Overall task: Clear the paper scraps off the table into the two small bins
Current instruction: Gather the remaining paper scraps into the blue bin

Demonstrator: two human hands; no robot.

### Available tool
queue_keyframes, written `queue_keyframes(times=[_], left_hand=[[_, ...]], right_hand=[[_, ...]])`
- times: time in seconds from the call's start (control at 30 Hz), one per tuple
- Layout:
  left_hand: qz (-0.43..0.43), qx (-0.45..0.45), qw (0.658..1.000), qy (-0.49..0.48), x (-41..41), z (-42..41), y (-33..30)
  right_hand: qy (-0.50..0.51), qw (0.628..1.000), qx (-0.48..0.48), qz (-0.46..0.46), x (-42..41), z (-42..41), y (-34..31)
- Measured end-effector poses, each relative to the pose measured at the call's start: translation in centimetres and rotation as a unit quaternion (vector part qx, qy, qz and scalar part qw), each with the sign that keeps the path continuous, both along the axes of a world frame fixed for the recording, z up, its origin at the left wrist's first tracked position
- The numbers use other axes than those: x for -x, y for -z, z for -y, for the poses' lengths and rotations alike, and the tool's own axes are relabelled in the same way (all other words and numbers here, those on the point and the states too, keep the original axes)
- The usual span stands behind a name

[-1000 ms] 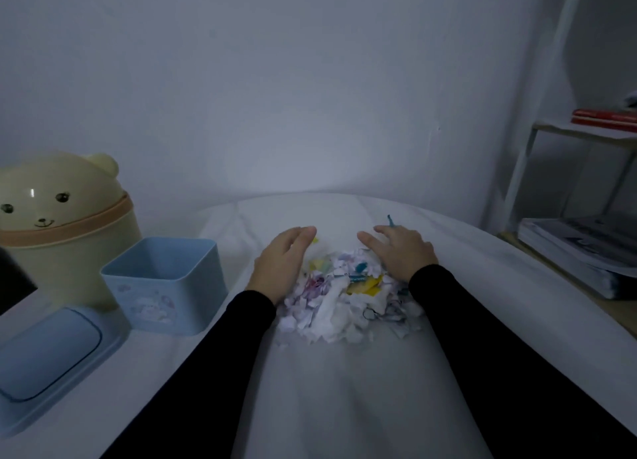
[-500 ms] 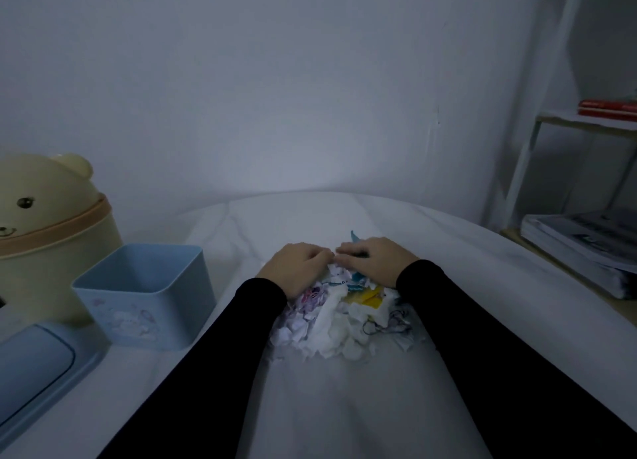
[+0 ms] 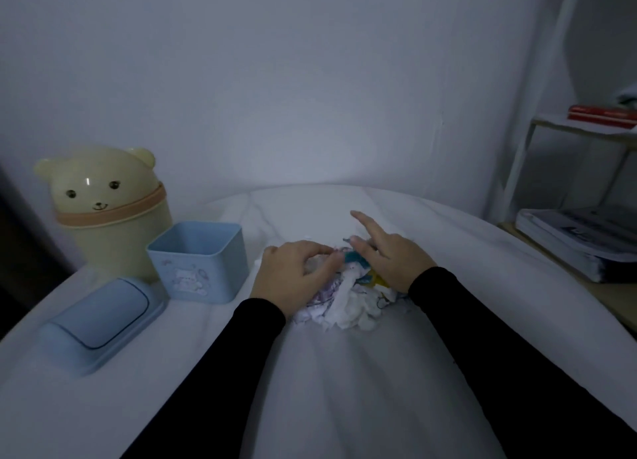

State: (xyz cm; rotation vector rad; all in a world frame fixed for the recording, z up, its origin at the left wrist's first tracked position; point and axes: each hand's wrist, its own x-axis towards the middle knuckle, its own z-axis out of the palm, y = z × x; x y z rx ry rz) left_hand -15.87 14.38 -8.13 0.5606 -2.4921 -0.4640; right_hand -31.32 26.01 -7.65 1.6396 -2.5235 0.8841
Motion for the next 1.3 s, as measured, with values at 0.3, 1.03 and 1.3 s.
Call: queue_keyframes(times=[0.3,1.03,1.3], left_hand=[[0.15,0.046,0.987,-0.029,-1.9,-1.0,1.5],[0.103,0.061,0.991,-0.057,-3.2,-1.3,2.7],[0.142,0.032,0.977,-0.154,-3.5,-2.9,1.4]], right_hand=[[0.008,0.998,0.045,-0.045,-1.2,-1.5,-0.3],[-0.013,0.989,-0.103,-0.104,-1.3,-1.3,0.1],[0.043,0.992,-0.103,-0.058,-2.9,-1.9,0.9]])
